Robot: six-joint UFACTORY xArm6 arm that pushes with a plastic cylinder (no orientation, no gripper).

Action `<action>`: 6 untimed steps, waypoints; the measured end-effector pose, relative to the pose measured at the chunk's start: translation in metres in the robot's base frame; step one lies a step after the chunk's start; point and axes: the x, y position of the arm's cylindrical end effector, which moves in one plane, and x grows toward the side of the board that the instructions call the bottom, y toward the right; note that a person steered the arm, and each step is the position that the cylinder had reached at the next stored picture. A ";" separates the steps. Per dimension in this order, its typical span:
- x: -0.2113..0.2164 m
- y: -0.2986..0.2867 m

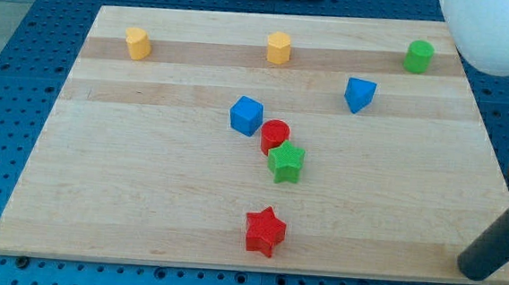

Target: Push the red star diagonal to the green star

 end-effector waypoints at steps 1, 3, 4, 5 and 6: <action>0.000 -0.067; 0.000 -0.201; 0.000 -0.224; -0.021 -0.266; -0.074 -0.331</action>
